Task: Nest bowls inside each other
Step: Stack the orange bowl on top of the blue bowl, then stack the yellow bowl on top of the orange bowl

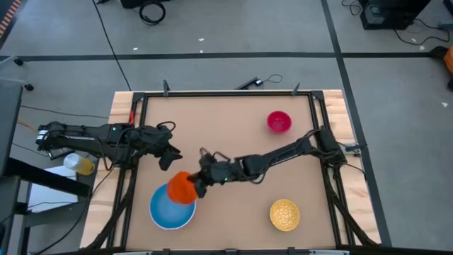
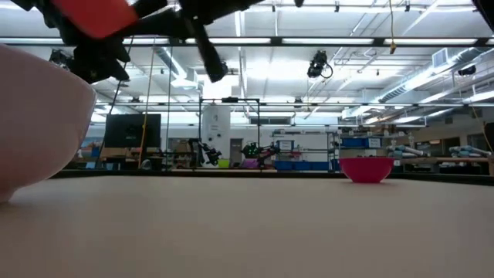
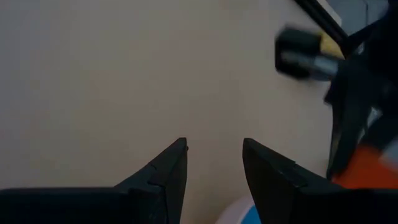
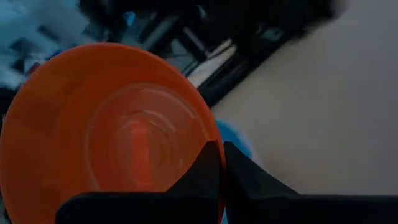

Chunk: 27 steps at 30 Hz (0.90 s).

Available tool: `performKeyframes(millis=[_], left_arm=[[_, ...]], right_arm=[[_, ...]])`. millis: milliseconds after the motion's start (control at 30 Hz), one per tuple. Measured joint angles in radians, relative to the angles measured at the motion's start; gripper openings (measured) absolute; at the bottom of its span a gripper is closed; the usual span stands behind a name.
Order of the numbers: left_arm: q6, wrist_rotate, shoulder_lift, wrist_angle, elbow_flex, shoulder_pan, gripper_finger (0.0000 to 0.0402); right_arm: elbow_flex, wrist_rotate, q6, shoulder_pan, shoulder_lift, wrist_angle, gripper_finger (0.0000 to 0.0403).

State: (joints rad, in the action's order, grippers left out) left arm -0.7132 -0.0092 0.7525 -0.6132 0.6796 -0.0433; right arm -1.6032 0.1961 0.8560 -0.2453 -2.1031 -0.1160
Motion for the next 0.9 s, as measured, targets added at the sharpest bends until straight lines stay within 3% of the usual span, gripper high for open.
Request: performKeyframes(millis=[433, 700, 900], left_arm=[[-0.026, -0.027, 0.000, 0.015, 0.000, 0.000, 0.0157], [-0.045, -0.045, 0.000, 0.009, 0.000, 0.000, 0.0157], [-0.057, -0.082, 0.000, 0.004, 0.000, 0.000, 0.0157]], right_arm=[[-0.537, -0.099, -0.070, 0.011, -0.326, 0.475, 0.0024], [-0.629, -0.159, -0.096, 0.011, -0.380, 0.564, 0.0145], [-0.629, -0.026, -0.127, 0.019, -0.288, 0.730, 0.0218]])
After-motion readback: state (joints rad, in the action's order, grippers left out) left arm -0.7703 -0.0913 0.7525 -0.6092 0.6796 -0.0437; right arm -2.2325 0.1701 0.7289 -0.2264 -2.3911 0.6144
